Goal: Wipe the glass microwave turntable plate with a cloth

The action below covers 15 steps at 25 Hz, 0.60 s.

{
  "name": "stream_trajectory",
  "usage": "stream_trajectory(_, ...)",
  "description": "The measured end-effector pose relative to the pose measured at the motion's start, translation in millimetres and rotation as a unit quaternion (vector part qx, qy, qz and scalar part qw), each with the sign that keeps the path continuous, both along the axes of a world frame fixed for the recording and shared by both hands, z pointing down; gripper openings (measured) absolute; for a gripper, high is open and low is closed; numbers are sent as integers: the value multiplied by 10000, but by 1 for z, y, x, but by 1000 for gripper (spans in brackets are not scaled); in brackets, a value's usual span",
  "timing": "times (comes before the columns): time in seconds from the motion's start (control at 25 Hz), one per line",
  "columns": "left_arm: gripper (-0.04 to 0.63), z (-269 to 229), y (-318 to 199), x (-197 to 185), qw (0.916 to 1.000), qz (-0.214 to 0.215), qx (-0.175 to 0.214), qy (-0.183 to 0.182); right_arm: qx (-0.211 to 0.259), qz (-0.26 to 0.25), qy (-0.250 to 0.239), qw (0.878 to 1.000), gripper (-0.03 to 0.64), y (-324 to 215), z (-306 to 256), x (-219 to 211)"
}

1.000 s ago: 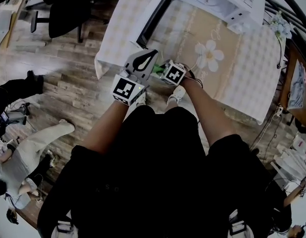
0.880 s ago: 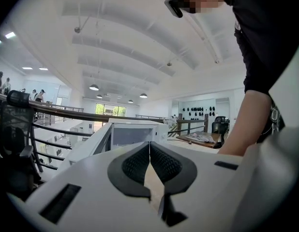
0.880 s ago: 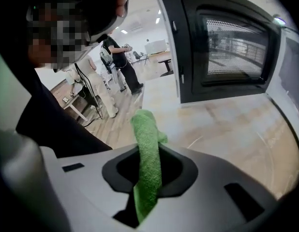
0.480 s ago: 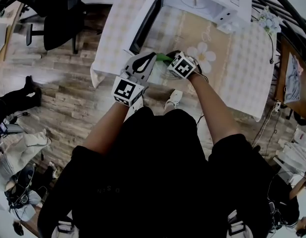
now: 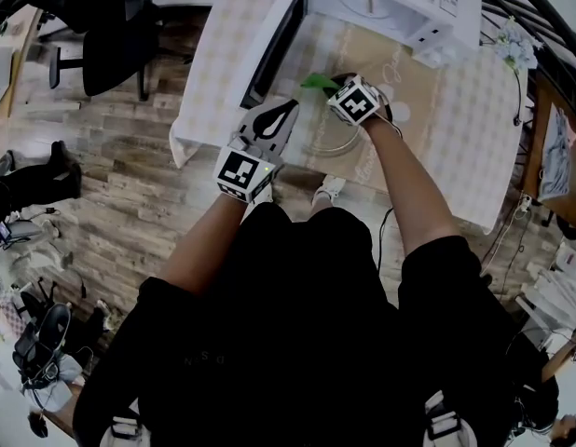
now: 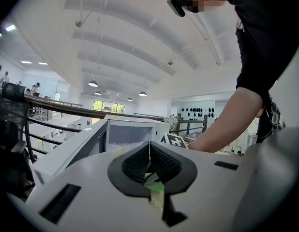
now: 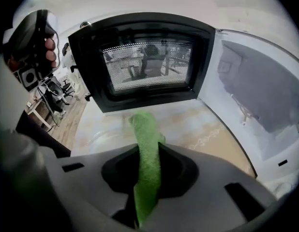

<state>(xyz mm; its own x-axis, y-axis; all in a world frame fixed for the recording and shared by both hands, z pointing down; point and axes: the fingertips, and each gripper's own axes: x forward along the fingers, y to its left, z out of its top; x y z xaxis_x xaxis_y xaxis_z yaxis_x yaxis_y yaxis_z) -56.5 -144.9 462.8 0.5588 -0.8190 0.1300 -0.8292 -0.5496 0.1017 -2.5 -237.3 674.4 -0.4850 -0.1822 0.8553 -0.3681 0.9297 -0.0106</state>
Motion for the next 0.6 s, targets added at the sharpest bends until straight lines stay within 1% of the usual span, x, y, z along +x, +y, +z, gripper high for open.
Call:
stream_trajectory(0.16,21,3,-7,3,10000,5,-55,-43,347,195,146,9991,60,-23,9,3)
stream_trajectory(0.32,21,2,-13,2,9999,4,-89,-79,506,259,409,9975,58,-35,23,8)
stream_trajectory(0.44,21,2,-13,0,9999,3,-123,-49,451,290,484,9974,58,-35,34,8)
stream_trajectory(0.6,21,4,-11,-2,9999,30,-160,46,263,564,263,9977,58,-31,37,7)
